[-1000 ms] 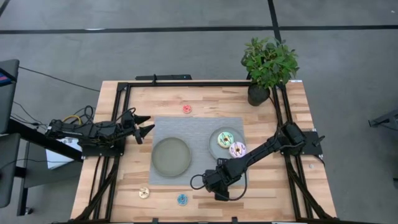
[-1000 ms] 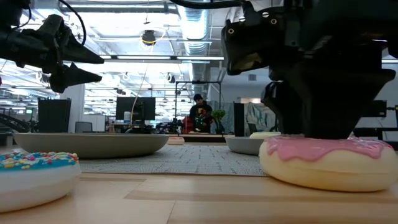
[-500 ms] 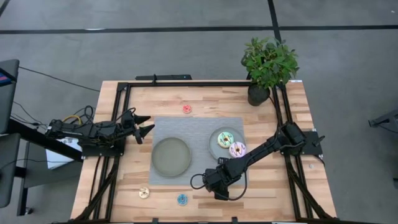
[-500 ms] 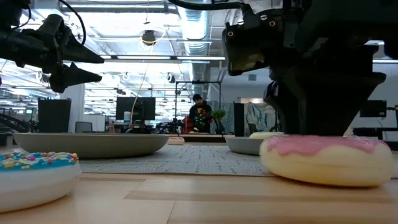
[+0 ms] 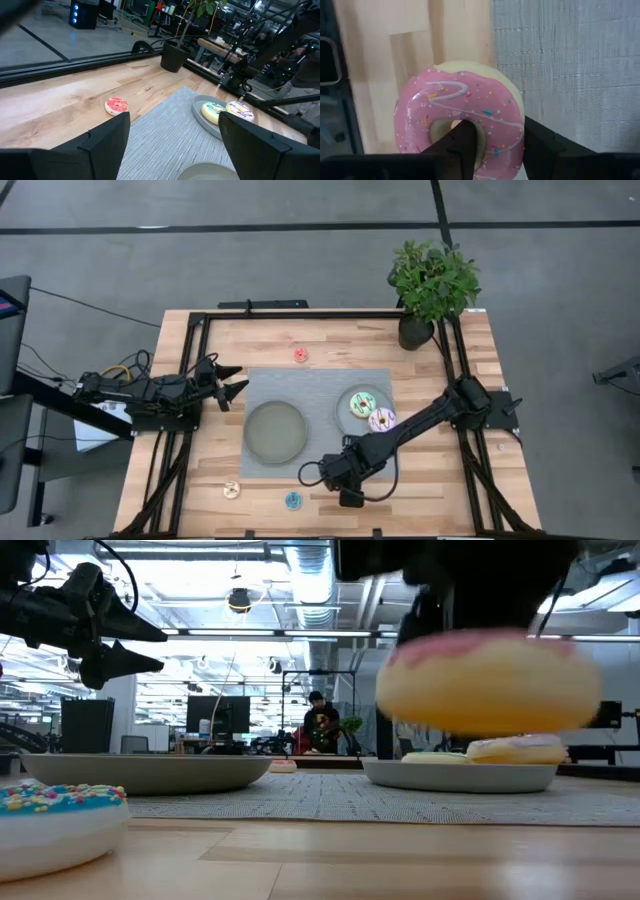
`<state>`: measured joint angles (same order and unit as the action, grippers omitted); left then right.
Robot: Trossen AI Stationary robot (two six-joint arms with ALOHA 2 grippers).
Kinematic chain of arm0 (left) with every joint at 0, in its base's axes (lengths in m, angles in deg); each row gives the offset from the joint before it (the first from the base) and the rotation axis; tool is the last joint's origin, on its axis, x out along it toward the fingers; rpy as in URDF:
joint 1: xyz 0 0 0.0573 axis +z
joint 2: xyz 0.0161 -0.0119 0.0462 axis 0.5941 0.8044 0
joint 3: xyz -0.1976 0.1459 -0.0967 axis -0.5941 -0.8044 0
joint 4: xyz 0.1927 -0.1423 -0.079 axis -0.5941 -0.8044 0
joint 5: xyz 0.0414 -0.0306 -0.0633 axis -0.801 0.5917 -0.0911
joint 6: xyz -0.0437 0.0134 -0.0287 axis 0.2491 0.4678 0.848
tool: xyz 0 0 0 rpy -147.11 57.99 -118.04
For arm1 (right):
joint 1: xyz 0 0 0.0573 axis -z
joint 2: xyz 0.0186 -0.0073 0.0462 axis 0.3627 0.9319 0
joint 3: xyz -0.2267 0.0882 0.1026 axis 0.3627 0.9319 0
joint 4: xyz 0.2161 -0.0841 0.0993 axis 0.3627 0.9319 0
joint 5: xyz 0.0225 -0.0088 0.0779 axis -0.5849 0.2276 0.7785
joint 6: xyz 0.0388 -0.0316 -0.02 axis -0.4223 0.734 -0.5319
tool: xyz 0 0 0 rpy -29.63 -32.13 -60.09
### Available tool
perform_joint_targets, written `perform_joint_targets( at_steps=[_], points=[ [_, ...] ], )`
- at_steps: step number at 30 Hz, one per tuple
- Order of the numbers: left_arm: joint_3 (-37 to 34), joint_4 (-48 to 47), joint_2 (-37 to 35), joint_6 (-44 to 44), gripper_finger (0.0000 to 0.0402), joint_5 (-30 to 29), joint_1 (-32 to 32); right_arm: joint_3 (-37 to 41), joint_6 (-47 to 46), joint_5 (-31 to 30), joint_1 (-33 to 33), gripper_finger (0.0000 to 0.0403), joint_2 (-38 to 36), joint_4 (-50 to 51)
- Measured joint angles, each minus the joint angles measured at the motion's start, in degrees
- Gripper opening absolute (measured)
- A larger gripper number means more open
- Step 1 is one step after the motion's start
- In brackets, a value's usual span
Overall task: Pick & Place donuts
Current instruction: Put the large pink donut on the gray plate
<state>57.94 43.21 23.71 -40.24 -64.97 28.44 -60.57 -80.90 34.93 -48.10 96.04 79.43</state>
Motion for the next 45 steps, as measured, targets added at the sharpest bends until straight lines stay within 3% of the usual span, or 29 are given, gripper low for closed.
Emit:
perform_joint_targets(
  at_steps=[9,19,26,32,39,45],
  points=[
    [0.0,0.0,0.0,0.0,0.0298,0.0,0.0,-9.1,3.2,-7.7,4.5,0.0121,-0.1,19.3],
    [0.0,0.0,0.0,0.0,0.0298,0.0,0.0,-10.9,5.7,-13.6,14.3,0.0123,-0.2,29.1],
    [0.0,0.0,0.0,0.0,0.0298,0.0,0.0,-10.9,6.7,-12.7,19.6,0.0123,-0.2,29.5],
    [0.0,0.0,0.0,0.0,0.0298,0.0,0.0,-10.9,11.3,-7.4,20.2,0.0123,0.4,29.0],
    [0.0,0.0,0.0,0.0,0.0298,0.0,0.0,-10.9,12.3,-6.7,21.1,0.0128,0.4,27.7],
    [0.0,0.0,0.0,0.0,0.0298,0.0,0.0,-5.5,12.2,-4.4,22.3,0.0136,0.4,25.3]
  ],
)
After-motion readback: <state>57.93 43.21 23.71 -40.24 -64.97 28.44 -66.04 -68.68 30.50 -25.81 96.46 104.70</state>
